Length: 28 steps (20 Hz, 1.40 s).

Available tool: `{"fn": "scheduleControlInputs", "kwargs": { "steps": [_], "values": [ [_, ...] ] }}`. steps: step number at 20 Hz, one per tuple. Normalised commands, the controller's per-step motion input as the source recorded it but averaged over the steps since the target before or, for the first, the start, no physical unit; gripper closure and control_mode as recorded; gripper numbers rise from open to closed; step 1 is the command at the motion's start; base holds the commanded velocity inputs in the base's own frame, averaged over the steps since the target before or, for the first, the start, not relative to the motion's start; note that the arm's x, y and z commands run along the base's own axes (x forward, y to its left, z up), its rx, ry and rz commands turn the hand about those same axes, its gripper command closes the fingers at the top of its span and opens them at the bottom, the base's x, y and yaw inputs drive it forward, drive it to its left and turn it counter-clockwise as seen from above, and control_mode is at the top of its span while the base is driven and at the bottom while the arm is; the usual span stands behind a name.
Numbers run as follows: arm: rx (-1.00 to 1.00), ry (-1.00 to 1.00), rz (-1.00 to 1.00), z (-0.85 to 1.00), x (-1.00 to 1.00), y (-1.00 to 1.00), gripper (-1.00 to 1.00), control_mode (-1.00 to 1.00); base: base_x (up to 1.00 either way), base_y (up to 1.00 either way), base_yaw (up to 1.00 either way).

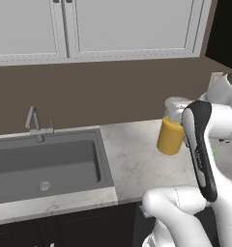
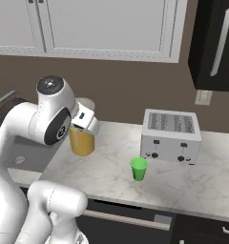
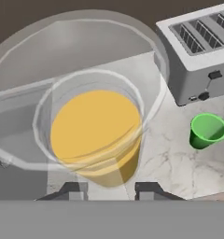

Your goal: Place the pitcher and cup on the dining counter for serving.

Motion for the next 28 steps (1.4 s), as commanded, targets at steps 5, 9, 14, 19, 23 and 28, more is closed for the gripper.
{"fn": "scheduleControlInputs", "kwargs": {
  "steps": [5,9,14,19,23,28],
  "values": [
    [0.0,-0.2,0.0,0.65,-0.32,0.2,1.0,-1.0,0.0,0.0,0.0],
    [0.0,-0.2,0.0,0.46,-0.35,0.01,1.0,-1.0,0.0,0.0,0.0],
    [0.0,-0.01,0.0,0.02,0.0,0.0,1.0,-1.0,0.0,0.0,0.0],
    [0.0,-0.01,0.0,0.0,-0.13,0.0,1.0,1.0,-0.22,0.0,0.05],
    [0.0,0.0,0.0,0.0,0.0,0.0,1.0,1.0,-0.75,0.03,0.43],
    [0.0,0.0,0.0,0.0,0.0,0.0,1.0,1.0,-0.86,0.02,0.78]
  ]
}}
